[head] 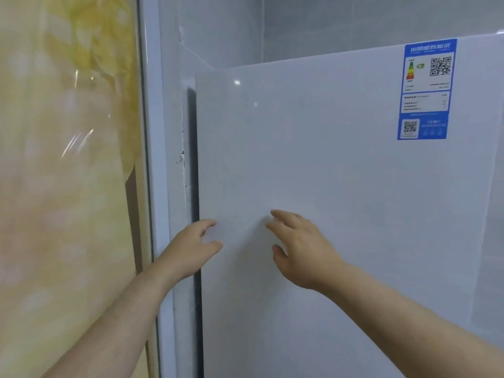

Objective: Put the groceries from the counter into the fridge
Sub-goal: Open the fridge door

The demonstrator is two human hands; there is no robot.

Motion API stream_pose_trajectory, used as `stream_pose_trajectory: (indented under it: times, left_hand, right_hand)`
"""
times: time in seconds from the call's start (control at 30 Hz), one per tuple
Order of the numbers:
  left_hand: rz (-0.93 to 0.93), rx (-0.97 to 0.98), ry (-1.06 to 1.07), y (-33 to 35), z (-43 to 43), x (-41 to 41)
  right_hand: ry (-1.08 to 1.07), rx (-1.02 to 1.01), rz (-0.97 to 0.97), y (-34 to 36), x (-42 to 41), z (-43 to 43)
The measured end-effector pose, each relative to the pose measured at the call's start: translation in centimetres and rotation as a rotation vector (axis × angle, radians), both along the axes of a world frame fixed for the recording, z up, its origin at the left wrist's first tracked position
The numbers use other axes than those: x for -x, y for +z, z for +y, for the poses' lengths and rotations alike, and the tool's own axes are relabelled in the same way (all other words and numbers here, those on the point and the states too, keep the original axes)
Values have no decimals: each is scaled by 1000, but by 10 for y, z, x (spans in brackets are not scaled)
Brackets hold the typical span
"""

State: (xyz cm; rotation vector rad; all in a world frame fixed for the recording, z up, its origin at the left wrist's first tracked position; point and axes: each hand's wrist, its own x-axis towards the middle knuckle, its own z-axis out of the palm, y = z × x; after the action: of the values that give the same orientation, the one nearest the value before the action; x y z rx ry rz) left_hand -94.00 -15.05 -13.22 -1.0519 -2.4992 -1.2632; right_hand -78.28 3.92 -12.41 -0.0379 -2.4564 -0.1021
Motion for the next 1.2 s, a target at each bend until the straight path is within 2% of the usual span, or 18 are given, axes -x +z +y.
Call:
stream_pose_trajectory:
  times: [0.1,0.17,0.33,0.77,1.2]
  left_hand:
    - [20,-200,100,-9,18,8]
    - [17,-258,140,-15,25,12]
    - [-98,-389,46,-27,36,27]
    - [-116,-471,0,-34,40,58]
    - [-136,-566,-16,-42,-3,16]
  right_hand:
    - [-130,-141,147,-13,11,6]
    - [-236,-217,149,-19,16,13]
    - [-348,-353,158,-30,24,23]
    - [-411,-405,231,-38,31,27]
    - [-373,-353,141,-36,-10,1]
